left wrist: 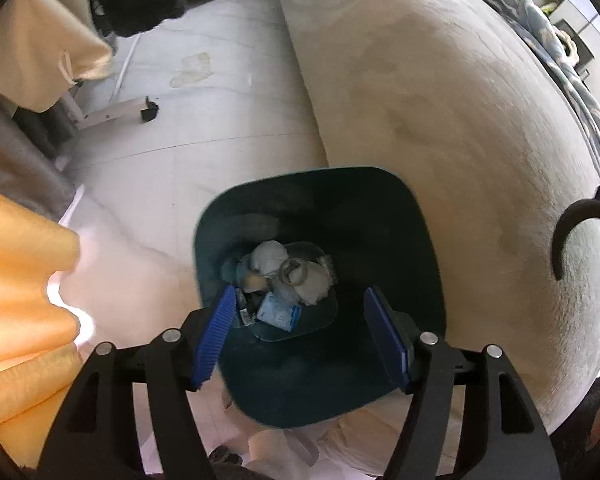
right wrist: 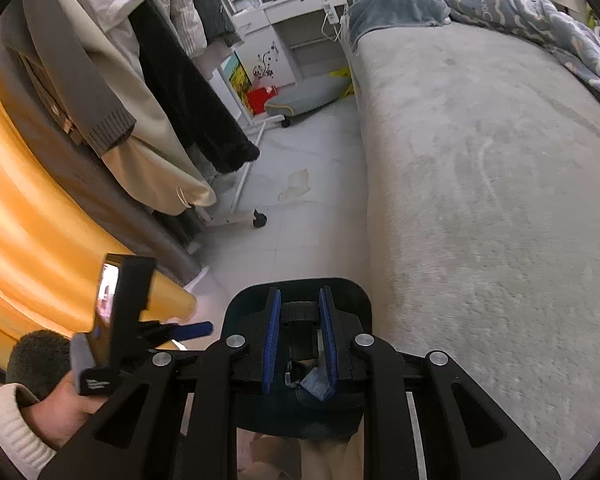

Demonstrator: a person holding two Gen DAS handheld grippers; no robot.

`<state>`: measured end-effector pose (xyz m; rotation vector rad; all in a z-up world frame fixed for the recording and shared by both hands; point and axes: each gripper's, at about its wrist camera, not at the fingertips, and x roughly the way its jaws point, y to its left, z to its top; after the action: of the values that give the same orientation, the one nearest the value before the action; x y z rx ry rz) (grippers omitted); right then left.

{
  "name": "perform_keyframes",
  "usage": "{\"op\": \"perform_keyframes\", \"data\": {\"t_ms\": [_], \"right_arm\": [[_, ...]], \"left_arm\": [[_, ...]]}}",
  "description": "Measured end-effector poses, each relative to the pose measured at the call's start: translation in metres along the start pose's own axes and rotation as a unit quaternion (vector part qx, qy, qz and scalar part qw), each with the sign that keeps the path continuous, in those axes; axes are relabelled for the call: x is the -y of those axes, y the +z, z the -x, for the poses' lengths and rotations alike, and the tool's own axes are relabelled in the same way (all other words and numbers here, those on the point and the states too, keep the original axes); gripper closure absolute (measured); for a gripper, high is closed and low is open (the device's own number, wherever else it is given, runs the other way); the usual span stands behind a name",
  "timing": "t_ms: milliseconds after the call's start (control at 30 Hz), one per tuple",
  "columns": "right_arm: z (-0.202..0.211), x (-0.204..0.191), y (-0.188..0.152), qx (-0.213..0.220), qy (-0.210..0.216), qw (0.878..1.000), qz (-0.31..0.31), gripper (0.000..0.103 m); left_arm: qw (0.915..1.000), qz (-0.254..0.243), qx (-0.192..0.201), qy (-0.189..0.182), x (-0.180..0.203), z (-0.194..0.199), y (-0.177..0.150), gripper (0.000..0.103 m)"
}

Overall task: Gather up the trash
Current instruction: 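Open the left tool to drop the brown roll into the bin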

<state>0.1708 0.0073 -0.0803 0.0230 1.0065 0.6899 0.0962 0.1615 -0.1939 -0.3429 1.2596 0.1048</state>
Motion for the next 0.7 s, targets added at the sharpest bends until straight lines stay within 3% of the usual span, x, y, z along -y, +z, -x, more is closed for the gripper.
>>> {"op": "perform_keyframes", "data": {"t_ms": [133, 433, 700], "right_arm": [[-0.024, -0.007, -0.003, -0.027, 0.007, 1.0, 0.003, 0.083], [-0.077, -0.013, -0.016, -0.096, -0.019, 0.995, 0.018, 0.083], [-0.113, -0.023, -0.029, -0.139, -0.036, 0.989, 0.04, 0.083]], "left_arm": [[0.9998, 0.008, 0.016, 0.004, -0.021, 0.009, -0.003, 0.031], [0.9983, 0.006, 0.057, 0.011, -0.048, 0.033, -0.009, 0.031], [0.9922, 0.006, 0.123, -0.017, -0.047, 0.076, -0.024, 0.035]]}}
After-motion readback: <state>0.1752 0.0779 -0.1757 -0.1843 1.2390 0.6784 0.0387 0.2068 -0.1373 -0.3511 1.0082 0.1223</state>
